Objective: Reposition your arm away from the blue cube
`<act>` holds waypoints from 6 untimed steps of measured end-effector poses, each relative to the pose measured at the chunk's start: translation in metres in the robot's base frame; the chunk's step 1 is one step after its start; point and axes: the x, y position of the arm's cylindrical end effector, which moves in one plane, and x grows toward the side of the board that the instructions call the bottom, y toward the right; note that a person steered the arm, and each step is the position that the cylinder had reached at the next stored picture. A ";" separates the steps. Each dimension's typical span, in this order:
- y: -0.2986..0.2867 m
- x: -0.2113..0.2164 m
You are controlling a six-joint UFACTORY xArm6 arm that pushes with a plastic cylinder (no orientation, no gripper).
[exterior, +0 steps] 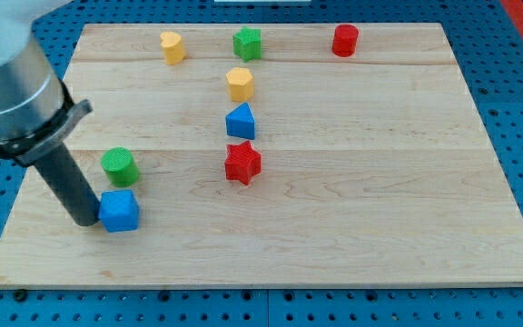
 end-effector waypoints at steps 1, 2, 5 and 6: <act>-0.027 0.009; -0.005 0.064; 0.156 0.042; 0.157 0.028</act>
